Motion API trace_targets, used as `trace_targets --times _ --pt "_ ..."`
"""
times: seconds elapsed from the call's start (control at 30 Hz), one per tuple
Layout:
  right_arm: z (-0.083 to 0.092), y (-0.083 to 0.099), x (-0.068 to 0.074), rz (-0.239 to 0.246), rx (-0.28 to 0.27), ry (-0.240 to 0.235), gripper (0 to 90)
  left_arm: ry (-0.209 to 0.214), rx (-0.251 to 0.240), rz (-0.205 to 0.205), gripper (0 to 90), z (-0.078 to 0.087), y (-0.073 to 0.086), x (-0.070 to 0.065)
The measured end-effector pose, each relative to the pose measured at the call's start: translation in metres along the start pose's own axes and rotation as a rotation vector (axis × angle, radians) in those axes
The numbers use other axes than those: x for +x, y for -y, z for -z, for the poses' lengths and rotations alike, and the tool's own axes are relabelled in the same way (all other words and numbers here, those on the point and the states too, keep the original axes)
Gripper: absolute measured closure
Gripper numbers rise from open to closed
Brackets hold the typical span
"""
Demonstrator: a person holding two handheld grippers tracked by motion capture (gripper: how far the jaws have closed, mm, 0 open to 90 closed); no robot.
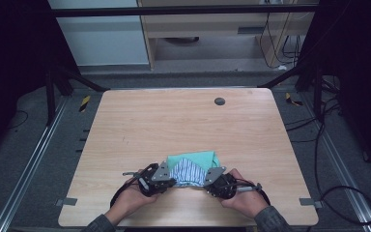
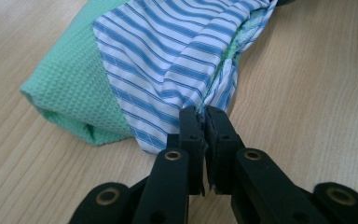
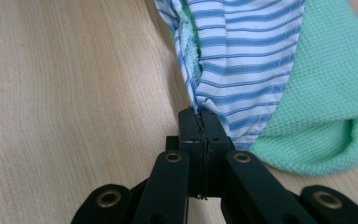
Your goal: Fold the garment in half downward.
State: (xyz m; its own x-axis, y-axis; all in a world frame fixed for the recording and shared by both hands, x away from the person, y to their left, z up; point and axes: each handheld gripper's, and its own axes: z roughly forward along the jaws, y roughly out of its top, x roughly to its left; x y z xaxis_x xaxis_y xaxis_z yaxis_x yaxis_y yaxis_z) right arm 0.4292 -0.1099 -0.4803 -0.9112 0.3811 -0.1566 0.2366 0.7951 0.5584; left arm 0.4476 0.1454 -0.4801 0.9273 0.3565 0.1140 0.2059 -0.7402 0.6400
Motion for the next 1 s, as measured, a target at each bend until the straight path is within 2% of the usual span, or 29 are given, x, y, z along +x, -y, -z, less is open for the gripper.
trace_targets --times 0.2,0.33,0.4,0.53,0.67,0.73,0.77,0.8,0.83,0.93,1.0 --pt "0.001 -0.001 0.003 0.008 -0.002 0.004 87.6 0.004 -0.003 0.006 84.5 0.006 0.005 -0.003" --pt "0.003 0.001 0.005 -0.001 0.001 -0.002 80.4 0.021 -0.024 0.022 81.0 0.015 0.009 -0.008" --pt "0.005 0.002 0.006 -0.013 0.0 -0.001 74.6 0.021 -0.014 0.012 80.3 0.019 0.011 -0.01" --pt "0.009 0.008 0.006 -0.036 0.006 0.002 65.0 0.005 -0.022 0.018 73.7 0.027 0.014 -0.013" --pt "0.016 0.018 0.0 -0.1 0.005 0.034 48.2 -0.039 -0.044 0.049 56.0 0.034 0.013 -0.007" --pt "0.019 0.023 -0.005 -0.13 0.008 0.052 41.5 -0.073 -0.023 0.072 44.8 0.035 0.014 -0.001" --pt "0.02 0.027 -0.009 -0.15 0.007 0.082 36.4 -0.078 -0.013 0.072 39.9 0.036 0.015 0.002" --pt "0.021 0.029 -0.013 -0.163 0.006 0.095 33.6 -0.095 -0.01 0.085 36.7 0.036 0.016 0.005" --pt "0.023 0.033 -0.017 -0.198 0.003 0.119 29.0 -0.105 -0.011 0.104 32.1 0.037 0.017 0.009" --pt "0.025 0.04 -0.028 -0.263 -0.013 0.171 19.6 -0.135 -0.012 0.142 23.0 0.04 0.021 0.019" --pt "0.026 0.044 -0.036 -0.31 -0.019 0.189 15.8 -0.143 -0.004 0.171 18.4 0.04 0.024 0.027"
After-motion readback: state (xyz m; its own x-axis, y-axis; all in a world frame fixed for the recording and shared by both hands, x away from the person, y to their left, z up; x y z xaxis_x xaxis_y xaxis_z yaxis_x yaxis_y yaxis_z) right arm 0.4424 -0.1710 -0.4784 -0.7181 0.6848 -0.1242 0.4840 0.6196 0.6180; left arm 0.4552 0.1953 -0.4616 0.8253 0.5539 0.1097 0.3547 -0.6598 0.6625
